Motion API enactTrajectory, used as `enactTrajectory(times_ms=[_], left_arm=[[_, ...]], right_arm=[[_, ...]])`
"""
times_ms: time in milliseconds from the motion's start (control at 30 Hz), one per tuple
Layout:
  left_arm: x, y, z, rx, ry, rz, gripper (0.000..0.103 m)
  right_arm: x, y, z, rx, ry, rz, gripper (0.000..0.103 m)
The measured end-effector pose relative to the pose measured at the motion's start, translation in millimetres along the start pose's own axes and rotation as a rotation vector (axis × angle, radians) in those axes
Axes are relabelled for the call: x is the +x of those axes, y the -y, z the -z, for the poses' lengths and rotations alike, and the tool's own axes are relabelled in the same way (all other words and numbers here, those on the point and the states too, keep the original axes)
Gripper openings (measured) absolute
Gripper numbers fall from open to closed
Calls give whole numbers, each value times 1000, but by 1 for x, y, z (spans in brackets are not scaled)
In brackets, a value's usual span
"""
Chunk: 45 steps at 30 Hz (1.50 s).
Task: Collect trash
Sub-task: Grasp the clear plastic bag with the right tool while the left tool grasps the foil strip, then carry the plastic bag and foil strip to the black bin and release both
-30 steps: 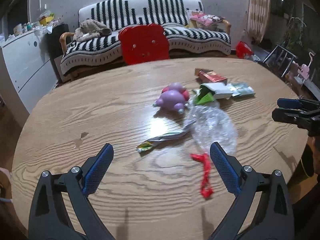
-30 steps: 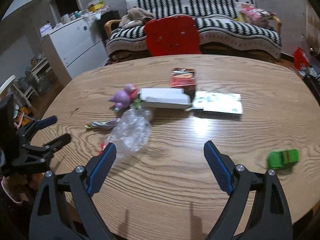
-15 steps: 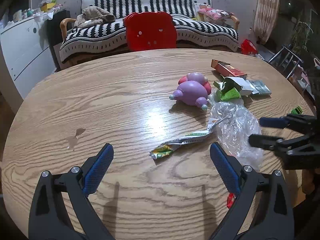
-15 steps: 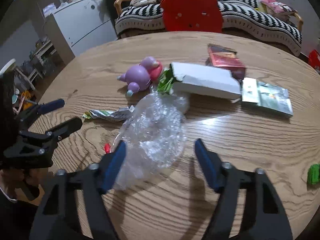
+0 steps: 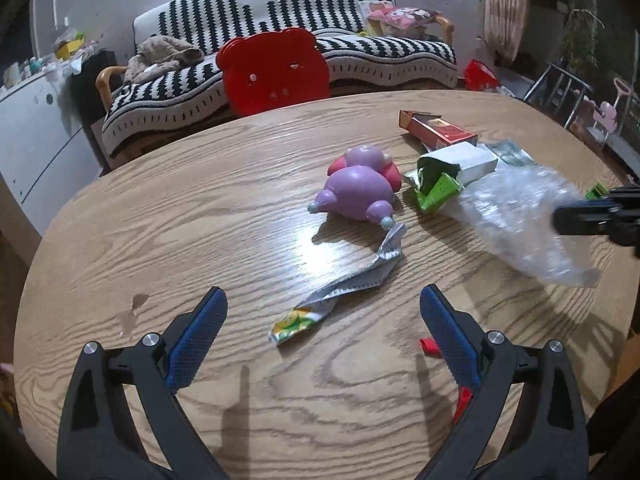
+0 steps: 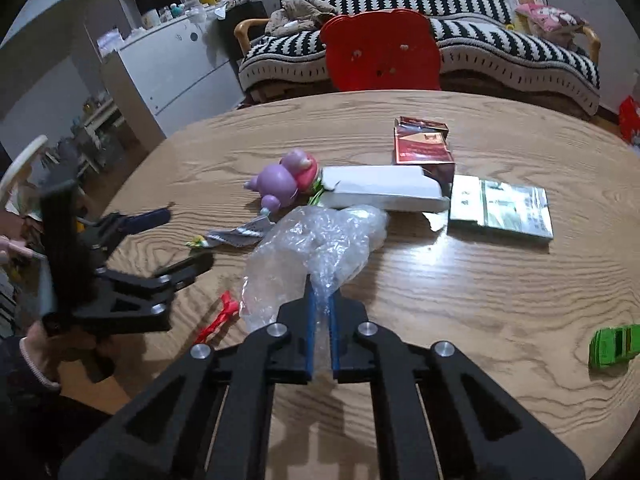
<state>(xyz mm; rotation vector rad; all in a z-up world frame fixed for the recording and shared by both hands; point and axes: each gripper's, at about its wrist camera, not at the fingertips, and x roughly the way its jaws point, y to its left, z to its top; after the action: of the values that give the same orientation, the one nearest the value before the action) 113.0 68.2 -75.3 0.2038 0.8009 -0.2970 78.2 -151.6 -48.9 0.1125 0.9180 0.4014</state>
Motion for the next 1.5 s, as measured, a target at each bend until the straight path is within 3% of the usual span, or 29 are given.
enactTrajectory(times_ms=[300,400,467,500,567,633,833,1500], left_arm=[[29,8,-6,34,-64,-9,91],[32,12,-8,39,-81,-8,73],[32,13,-11,13,-96,29,46],[32,13,-13,6,-107,29,42],[29,18,-14,17,-111,-8,22],[21,21,-15,9,-104,-34,11],[-6,24,-23,-51,-65,-86,9],[-52,49,-32,-54,-1,-82,9]], right_arm=[[-27,18,9,0,4,18,6],[-33,24,11,5,5,25,6],[-37,29,12,12,8,31,6],[-40,32,13,17,11,35,6],[-43,34,14,21,16,40,6],[-47,37,15,25,24,46,6],[-57,43,15,41,47,56,6],[-77,49,13,68,103,88,6]])
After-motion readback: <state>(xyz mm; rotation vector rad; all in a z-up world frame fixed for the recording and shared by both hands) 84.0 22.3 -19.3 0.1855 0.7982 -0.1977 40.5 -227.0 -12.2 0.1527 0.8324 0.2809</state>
